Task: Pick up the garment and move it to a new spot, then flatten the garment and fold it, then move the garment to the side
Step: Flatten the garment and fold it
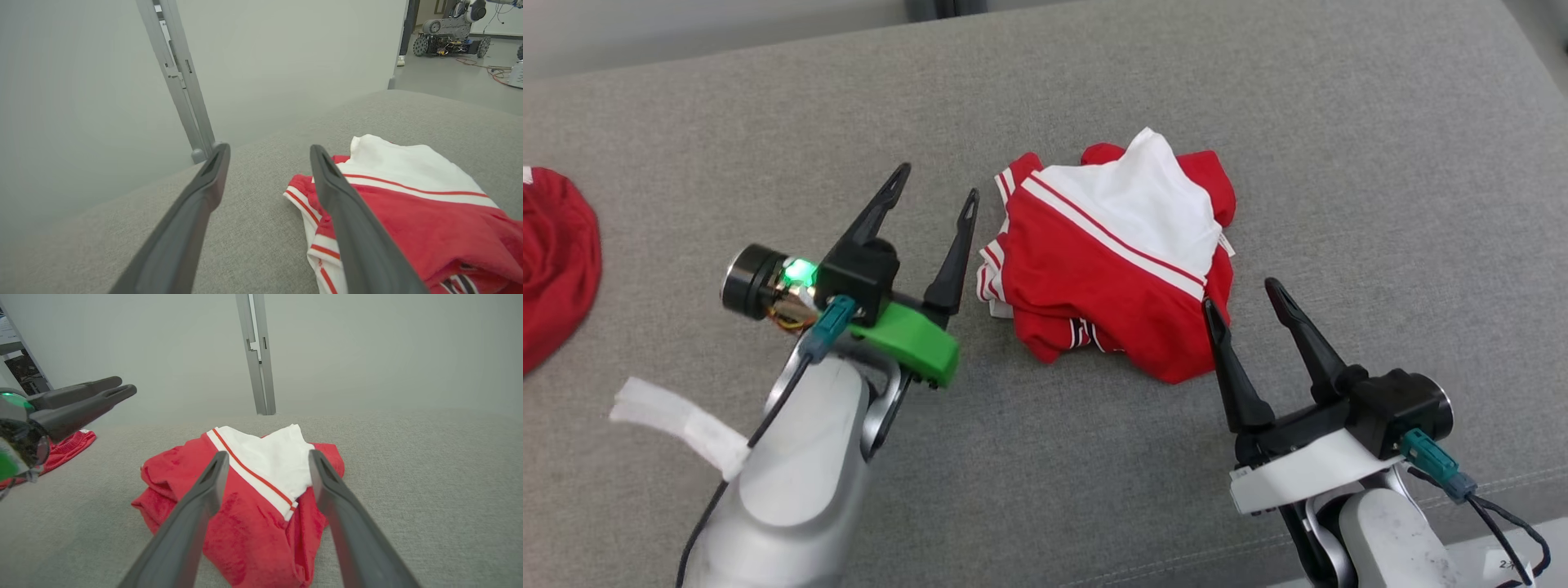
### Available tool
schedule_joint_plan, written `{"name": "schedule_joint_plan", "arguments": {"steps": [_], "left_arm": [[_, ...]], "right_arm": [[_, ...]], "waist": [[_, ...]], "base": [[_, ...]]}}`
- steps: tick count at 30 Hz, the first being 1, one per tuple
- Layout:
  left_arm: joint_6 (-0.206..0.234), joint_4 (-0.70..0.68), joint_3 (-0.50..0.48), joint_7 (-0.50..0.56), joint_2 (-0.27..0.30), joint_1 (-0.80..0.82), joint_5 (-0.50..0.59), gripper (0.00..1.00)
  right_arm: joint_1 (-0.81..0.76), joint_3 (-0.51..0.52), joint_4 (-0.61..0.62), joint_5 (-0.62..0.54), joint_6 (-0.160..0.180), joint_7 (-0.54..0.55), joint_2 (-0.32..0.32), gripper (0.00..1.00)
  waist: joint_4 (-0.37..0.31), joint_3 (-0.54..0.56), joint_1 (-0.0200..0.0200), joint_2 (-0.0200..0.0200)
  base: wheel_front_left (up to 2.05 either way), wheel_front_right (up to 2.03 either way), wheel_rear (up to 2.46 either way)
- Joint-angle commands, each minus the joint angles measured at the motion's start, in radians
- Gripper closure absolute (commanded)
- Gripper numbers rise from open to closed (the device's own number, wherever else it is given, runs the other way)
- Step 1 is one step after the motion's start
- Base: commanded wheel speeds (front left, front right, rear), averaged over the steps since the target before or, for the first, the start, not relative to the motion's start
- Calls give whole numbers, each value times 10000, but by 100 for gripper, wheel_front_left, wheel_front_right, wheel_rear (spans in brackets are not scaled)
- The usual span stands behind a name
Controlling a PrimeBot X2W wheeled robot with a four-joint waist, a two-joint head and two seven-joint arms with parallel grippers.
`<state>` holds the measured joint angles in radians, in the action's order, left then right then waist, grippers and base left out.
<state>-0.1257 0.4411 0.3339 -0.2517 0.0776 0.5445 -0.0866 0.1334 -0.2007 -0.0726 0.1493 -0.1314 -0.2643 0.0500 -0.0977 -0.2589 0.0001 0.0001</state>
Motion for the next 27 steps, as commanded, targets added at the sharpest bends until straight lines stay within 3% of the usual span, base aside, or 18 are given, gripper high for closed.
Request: {"name": "schedule_joint_plan", "arguments": {"steps": [1,10,22,24,26,27], "left_arm": [[-44,276,210,125,71,478,-95,0],[-53,2112,1957,726,395,2602,-671,0],[-55,3350,3568,1385,792,3281,-1576,0],[-56,3393,3841,1473,865,3319,-1755,51],[-56,3437,4055,1570,941,3376,-1948,75],[-56,3484,4139,1659,989,3381,-2005,100]], "right_arm": [[162,-17,62,35,14,-3,9,0],[470,-27,345,248,14,-2,6,0],[502,164,528,465,14,-2,6,0],[526,171,538,531,14,-3,8,0],[567,147,532,569,14,-3,6,0],[591,123,523,587,14,-2,8,0]], "waist": [[-439,-754,-1,-1],[-1244,-1402,-1,-1],[-1545,-1770,-1,-1],[-1511,-1779,-1,-1],[-1473,-1778,-1,-1],[-1458,-1767,-1,-1]], "base": [[0,0,0],[0,0,0],[0,0,0],[0,0,0],[0,0,0],[0,0,0]]}}
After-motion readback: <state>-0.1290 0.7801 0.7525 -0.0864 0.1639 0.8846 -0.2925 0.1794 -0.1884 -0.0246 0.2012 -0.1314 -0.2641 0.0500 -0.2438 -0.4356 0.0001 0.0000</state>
